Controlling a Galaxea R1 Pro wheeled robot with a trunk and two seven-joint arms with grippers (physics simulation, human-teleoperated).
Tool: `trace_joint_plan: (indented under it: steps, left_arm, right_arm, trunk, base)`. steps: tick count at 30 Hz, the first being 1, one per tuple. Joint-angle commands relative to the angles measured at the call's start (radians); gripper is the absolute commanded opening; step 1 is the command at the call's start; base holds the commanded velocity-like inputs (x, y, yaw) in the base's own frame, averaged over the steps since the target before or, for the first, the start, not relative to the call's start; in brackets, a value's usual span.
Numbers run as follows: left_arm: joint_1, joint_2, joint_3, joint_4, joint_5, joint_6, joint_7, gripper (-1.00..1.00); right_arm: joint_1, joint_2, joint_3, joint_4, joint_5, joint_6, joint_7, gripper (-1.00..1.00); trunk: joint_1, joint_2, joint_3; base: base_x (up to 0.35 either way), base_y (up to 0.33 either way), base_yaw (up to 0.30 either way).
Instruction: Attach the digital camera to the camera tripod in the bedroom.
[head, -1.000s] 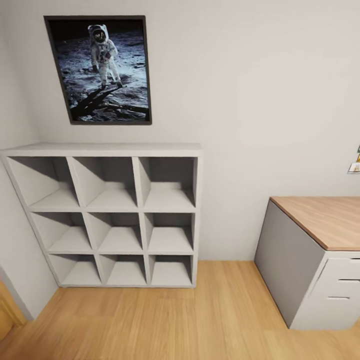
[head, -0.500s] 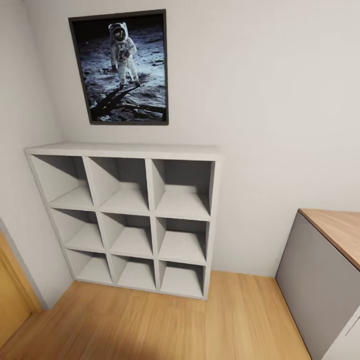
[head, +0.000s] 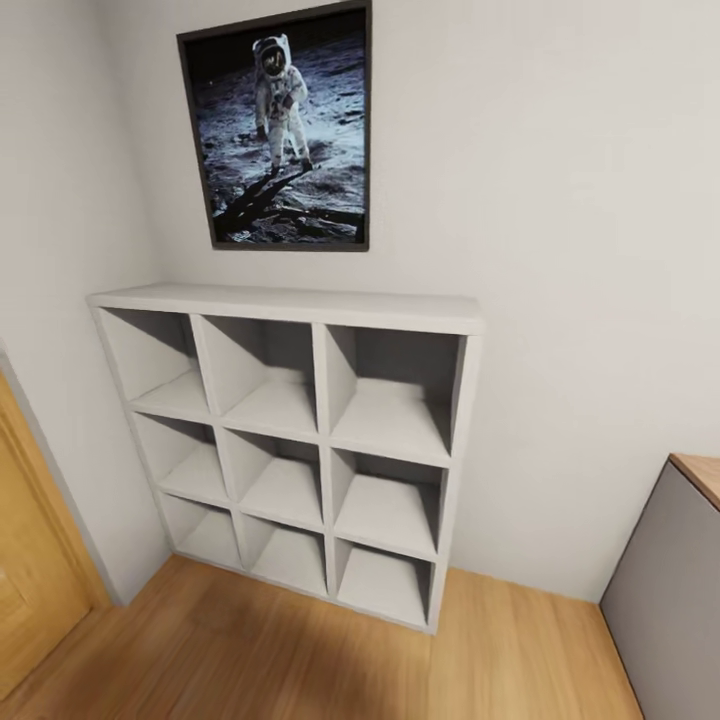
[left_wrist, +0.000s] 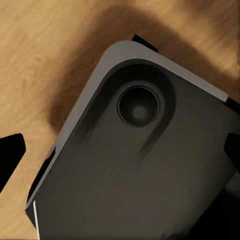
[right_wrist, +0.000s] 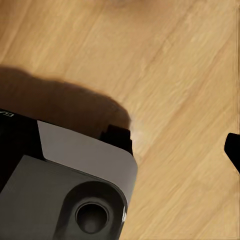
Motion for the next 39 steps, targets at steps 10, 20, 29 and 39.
trace_joint_plan:
  steps: [10,20,29,39]
  left_arm:
    - [0.0,0.0,0.006,-0.001,-0.003,-0.001,0.002,1.0]
    - [0.0,0.001,0.006,-0.002,-0.003,-0.001,0.002,1.0]
    - [0.0,0.001,0.007,-0.002,-0.003,-0.001,0.002,1.0]
    - [0.0,0.0,0.005,-0.002,0.05,-0.001,0.002,1.0]
  right_arm:
    - [-0.001,0.0,0.001,0.001,0.005,0.002,0.003,1.0]
    - [-0.001,0.0,0.001,0.001,0.005,0.002,0.003,1.0]
    - [-0.001,0.0,0.001,0.001,0.005,0.003,0.003,1.0]
    - [-0.001,0.0,0.001,0.001,0.005,0.002,-0.006,1.0]
  trunk:
    - [0.0,0.0,-0.001]
    - [0.0,0.0,-0.001]
    - [0.0,0.0,-0.001]
    - [0.0,0.0,-0.001]
  base:
    - [0.234,-0.183,0.267]
    - [0.22,-0.175,0.267]
    - [0.021,-0.017,0.267]
    - [0.001,-0.001,0.267]
